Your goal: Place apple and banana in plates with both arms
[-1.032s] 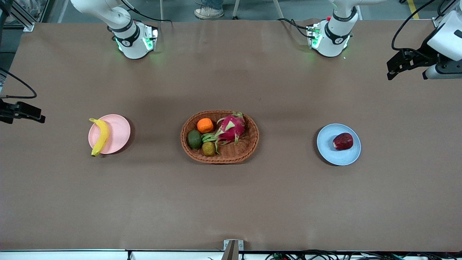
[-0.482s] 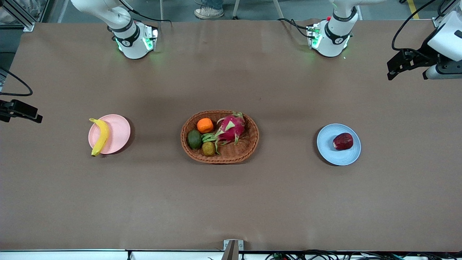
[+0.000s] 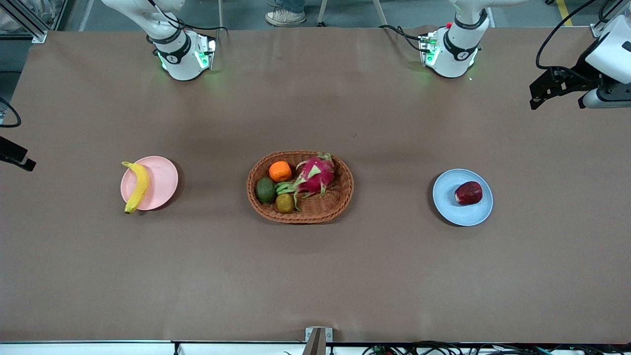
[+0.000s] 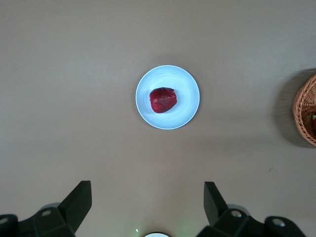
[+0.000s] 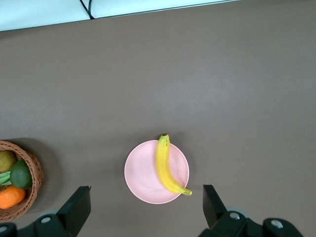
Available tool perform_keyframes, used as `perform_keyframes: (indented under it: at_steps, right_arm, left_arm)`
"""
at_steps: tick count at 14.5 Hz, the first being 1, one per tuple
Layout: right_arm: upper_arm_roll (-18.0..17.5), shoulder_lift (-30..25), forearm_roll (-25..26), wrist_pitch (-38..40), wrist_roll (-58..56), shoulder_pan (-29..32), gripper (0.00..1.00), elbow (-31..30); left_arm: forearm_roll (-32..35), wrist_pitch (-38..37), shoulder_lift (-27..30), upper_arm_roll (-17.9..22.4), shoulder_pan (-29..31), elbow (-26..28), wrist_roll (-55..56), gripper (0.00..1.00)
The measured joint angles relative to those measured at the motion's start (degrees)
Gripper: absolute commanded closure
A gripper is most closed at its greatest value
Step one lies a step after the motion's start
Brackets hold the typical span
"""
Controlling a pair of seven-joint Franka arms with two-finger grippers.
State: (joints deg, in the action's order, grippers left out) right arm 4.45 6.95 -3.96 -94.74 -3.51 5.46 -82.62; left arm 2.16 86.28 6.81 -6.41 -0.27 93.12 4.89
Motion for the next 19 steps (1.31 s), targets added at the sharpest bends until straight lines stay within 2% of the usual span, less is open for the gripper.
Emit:
perform_keyframes:
  at_steps: [3, 5, 19]
  right_arm:
    - [-1.3, -2.0, 0.3, 2.7, 2.7, 0.0, 0.0, -1.0]
    - [-1.4, -3.3, 0.5, 2.7, 0.3, 0.0, 0.0, -2.5]
    - [-1.8, -15.7, 2.4, -4.3, 0.2, 0.1, 0.0, -19.9]
  left_arm:
    - [0.0, 0.0, 0.0, 0.0, 0.1, 0.0, 0.0, 0.0]
    - [0.0, 0.0, 0.0, 0.0, 0.1, 0.0, 0.0, 0.0]
    - [-1.6, 0.0, -0.4, 0.3, 0.2, -0.5, 0.0, 0.0]
